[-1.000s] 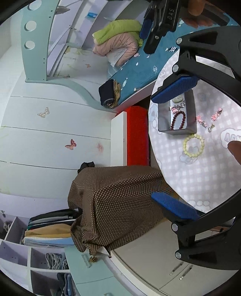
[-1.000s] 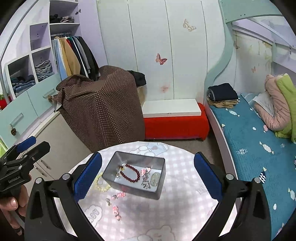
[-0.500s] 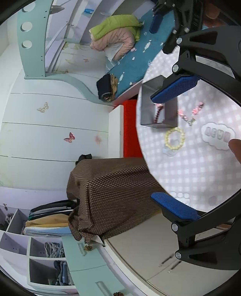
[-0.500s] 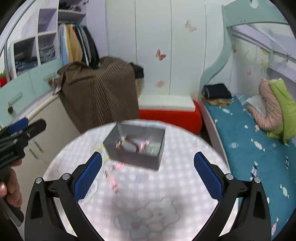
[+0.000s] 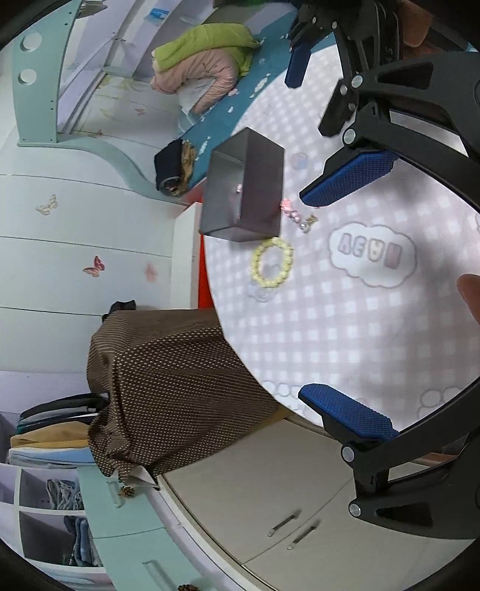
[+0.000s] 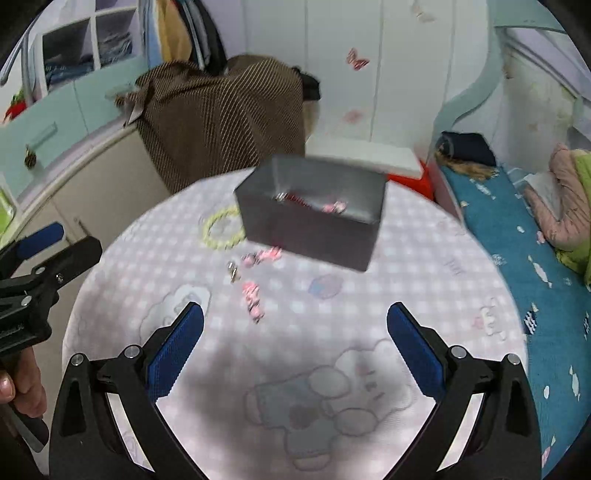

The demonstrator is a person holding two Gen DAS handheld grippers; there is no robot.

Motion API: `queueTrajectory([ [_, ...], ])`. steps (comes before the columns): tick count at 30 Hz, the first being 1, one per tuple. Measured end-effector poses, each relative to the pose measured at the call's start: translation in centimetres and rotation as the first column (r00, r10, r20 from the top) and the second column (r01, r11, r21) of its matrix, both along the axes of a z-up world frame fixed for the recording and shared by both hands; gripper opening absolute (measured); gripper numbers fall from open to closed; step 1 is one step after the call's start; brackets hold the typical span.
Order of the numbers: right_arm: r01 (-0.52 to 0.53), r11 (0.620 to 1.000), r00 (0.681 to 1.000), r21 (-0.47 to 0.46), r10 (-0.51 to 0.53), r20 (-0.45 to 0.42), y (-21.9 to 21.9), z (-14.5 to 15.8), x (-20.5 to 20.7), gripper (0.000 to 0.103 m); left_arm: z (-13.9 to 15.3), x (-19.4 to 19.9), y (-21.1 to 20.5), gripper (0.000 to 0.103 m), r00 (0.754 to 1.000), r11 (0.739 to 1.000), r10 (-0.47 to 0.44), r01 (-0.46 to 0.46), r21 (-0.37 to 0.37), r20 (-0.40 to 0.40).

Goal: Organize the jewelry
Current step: 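Move both grippers back toward the remaining pink charms and yellow bracelet, then grasp the pink pig charm with the right gripper while the left grasps the pearl charm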

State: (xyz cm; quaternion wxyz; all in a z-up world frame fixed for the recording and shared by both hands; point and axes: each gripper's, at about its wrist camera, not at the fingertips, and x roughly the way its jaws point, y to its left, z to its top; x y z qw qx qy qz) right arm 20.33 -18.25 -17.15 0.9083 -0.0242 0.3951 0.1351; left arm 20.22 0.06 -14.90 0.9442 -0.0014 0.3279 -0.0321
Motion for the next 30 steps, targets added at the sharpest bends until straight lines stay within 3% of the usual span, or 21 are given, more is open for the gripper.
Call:
queueTrajectory([
  [5,-0.043,0.999,0.998,-0.009,0.042,-0.041,1.3,-2.0,0.9,0.090,-1.0,0.5,0.0,0.097,1.000,1.000,-0.003,0.003,0.002,-0.024],
  [10,-0.078,0.997,0.993,-0.022,0.076,-0.090,2.1,-3.8,2.2,0.062,-1.8,1.3,0.1,0.097,0.999,1.000,-0.004,0.004,0.002,-0.046],
  [14,-0.109,0.994,0.990,-0.021,0.107,-0.097,2.6,-4.5,2.9,0.054,-2.4,2.0,0.1,0.097,0.998,1.000,-0.001,0.001,-0.001,-0.065],
  [18,-0.145,0.988,0.986,-0.050,0.140,-0.086,3.2,-5.2,3.3,0.031,-2.9,2.8,-0.1,0.097,0.997,1.000,-0.007,0.006,-0.003,-0.082],
  [22,-0.154,0.986,0.986,-0.057,0.150,-0.077,3.2,-5.3,3.3,0.015,-3.2,3.3,-0.4,0.097,0.996,1.000,-0.017,0.017,-0.003,-0.091],
  [30,-0.165,0.985,0.985,-0.050,0.162,-0.063,3.0,-5.3,3.5,0.010,-3.9,4.1,-1.4,0.097,0.994,0.999,-0.033,0.033,0.003,-0.108],
])
